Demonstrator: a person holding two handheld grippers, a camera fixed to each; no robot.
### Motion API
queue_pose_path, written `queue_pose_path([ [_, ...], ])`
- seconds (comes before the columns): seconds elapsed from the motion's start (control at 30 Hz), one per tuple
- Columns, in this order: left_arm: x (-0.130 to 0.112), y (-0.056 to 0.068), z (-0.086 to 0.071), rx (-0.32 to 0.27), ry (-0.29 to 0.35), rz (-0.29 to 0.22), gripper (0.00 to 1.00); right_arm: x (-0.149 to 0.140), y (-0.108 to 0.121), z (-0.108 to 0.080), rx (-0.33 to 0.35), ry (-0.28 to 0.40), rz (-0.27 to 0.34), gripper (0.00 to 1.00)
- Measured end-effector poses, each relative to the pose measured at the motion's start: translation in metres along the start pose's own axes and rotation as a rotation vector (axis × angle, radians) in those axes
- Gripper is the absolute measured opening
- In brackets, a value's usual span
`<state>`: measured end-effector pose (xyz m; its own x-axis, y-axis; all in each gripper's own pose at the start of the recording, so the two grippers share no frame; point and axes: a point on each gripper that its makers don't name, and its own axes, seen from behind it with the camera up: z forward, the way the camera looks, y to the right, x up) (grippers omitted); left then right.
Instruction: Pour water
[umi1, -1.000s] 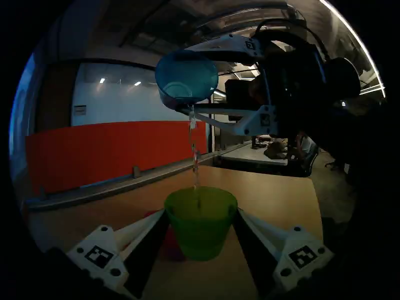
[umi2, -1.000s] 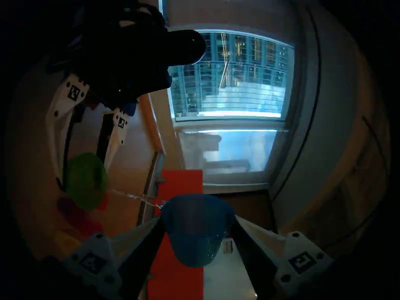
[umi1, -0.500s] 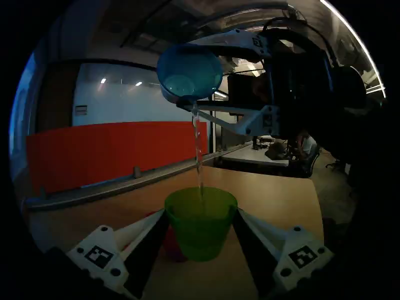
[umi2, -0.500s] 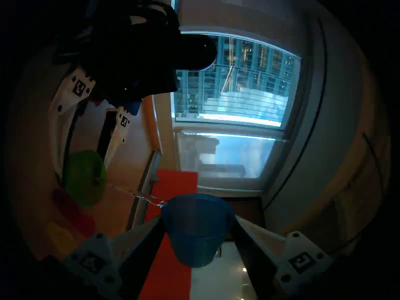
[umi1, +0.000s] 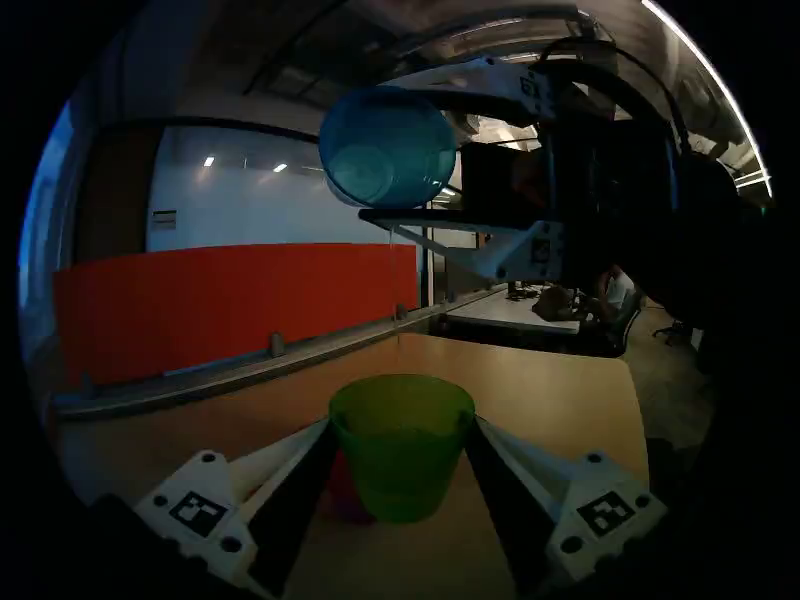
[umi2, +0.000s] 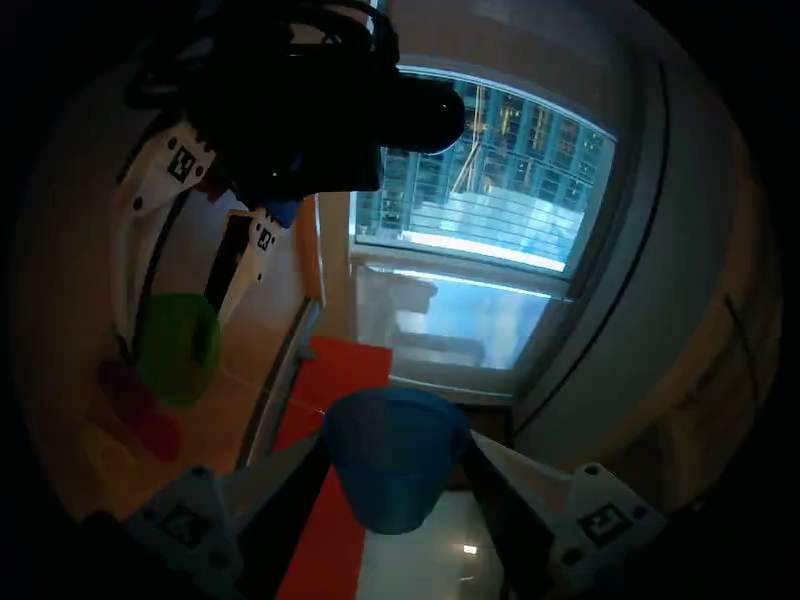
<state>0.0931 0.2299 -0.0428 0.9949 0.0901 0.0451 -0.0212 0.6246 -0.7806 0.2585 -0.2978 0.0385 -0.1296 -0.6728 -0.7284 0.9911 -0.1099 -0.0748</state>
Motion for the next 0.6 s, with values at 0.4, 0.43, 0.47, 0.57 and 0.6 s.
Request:
queue_pose_path([
  [0.4, 0.002, -0.001, -0.001, -0.001, 0.003, 0.006, 0.85, -0.002, -0.002, -0.002, 0.000, 0.002, 0.053, 0.90],
  [0.43, 0.003, -0.001, -0.001, -0.001, 0.003, 0.007, 0.85, -0.004, -0.002, -0.003, 0.001, 0.001, 0.069, 0.90],
  [0.47, 0.004, -0.001, -0.001, -0.002, 0.004, 0.008, 0.85, -0.005, -0.002, -0.003, 0.002, -0.001, 0.085, 0.90],
  [0.57, 0.006, -0.002, -0.001, 0.001, 0.007, 0.010, 0.85, -0.010, -0.002, -0.006, 0.005, -0.007, 0.155, 0.90],
  [0.6, 0.006, -0.003, -0.001, 0.001, 0.008, 0.011, 0.85, -0.012, -0.002, -0.007, 0.007, -0.008, 0.185, 0.90],
])
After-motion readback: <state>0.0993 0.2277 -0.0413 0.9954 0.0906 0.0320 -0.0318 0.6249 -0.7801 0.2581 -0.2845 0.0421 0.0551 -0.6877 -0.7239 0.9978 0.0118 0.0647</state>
